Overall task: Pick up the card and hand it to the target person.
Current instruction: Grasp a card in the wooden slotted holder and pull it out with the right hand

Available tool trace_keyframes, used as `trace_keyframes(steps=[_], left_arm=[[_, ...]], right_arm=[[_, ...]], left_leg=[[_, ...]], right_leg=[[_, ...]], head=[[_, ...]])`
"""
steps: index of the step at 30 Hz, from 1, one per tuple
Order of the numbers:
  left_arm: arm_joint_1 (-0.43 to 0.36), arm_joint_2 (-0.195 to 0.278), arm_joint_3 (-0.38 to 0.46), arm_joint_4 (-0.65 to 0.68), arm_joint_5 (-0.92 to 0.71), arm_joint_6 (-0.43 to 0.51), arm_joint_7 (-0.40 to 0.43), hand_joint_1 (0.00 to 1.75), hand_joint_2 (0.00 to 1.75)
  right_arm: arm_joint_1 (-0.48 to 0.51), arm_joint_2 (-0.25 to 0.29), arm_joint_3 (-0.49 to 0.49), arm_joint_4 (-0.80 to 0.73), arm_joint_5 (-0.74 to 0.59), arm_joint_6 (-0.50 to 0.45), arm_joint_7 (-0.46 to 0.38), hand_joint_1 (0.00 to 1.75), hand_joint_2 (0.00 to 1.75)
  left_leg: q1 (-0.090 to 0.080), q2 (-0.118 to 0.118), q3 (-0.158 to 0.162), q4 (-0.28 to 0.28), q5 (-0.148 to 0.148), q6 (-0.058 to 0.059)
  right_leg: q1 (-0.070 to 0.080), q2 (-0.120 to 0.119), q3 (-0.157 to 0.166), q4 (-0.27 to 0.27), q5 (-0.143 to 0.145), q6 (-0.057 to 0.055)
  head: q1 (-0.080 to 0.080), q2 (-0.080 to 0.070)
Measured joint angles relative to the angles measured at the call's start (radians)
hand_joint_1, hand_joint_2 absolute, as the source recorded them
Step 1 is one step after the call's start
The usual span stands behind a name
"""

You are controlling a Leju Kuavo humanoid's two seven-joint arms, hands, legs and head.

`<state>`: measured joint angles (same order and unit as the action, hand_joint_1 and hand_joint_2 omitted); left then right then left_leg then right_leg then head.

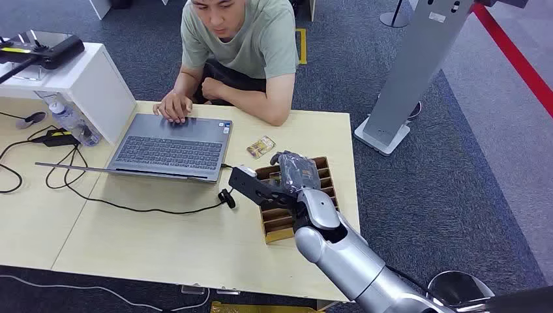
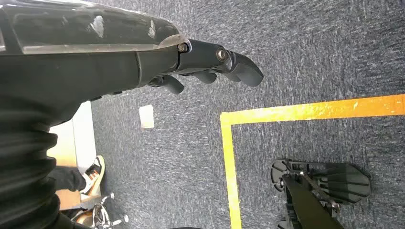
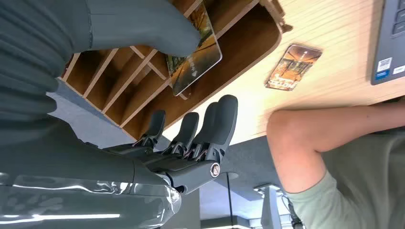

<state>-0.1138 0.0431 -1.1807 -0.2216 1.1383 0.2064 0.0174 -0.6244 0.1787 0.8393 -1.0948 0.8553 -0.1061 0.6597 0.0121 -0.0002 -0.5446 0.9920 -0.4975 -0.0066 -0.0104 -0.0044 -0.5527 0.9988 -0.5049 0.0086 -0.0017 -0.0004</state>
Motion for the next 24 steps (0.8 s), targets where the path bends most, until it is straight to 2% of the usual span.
trace_keyframes(steps=[24], left_arm=[[0.001, 0.000, -0.001, 0.000, -0.006, -0.009, -0.011, 0.00, 1.75]], right_arm=[[0.035, -0.036, -0.012, -0.032, 0.021, 0.005, 0.024, 0.75, 1.75]], left_leg=[[0.000, 0.000, 0.000, 0.000, 0.000, 0.000]], right_leg=[[0.000, 0.000, 0.000, 0.000, 0.000, 0.000]], head=[[0.000, 0.000]])
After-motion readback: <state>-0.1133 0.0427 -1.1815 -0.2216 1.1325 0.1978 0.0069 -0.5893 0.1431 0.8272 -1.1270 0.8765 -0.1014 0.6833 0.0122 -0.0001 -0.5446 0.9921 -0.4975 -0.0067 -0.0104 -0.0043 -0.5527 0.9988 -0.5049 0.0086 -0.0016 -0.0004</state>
